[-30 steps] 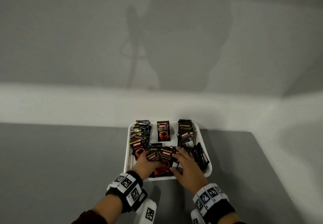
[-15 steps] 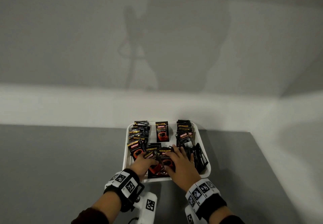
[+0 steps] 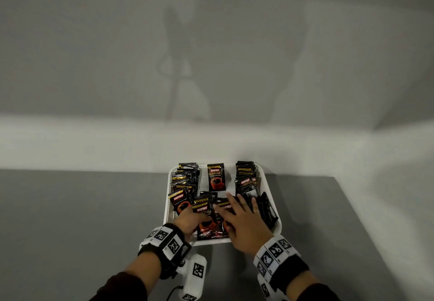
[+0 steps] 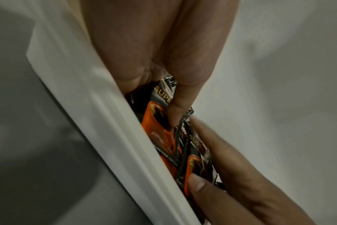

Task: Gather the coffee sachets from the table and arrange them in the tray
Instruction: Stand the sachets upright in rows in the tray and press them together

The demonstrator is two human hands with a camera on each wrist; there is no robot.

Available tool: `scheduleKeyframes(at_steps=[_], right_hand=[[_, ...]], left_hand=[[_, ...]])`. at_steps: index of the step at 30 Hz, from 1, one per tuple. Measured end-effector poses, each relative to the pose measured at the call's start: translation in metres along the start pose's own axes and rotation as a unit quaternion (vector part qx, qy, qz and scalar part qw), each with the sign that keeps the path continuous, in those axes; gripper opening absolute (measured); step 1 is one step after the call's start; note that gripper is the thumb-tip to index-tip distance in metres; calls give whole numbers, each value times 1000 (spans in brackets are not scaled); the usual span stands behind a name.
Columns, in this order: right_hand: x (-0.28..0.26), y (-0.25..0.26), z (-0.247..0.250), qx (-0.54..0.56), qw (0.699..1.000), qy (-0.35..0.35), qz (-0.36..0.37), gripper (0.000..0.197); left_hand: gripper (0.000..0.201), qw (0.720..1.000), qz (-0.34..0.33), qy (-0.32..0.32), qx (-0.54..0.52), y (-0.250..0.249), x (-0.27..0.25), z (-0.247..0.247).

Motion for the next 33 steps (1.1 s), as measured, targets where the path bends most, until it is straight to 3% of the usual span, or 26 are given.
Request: scheduleKeyframes(at_steps=[8, 13, 19, 26, 33], right_hand=[[2, 6, 1, 10, 999, 19, -28, 59], [2, 7, 4, 49, 996, 40, -60, 68], [12, 13, 4, 34, 992, 73, -97, 72], [15, 9, -2, 81, 991, 30, -99, 71], [11, 0, -2, 86, 991, 33, -96, 71]], left_hand=[[27, 999, -14, 29, 10, -6, -4, 0], [41, 999, -31, 35, 17, -5, -8, 4], [52, 995, -59, -27, 71, -2, -4, -1], [50, 992, -86, -64, 60, 2, -8, 3], [58, 992, -86, -68, 64, 6, -13, 15]])
Point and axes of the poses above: each hand's wrist, its own x-axis towards the middle knuckle, its own z-axis out of the back of the hand, y = z × x, the point moved 1 cm from there along x, towards the middle knuckle
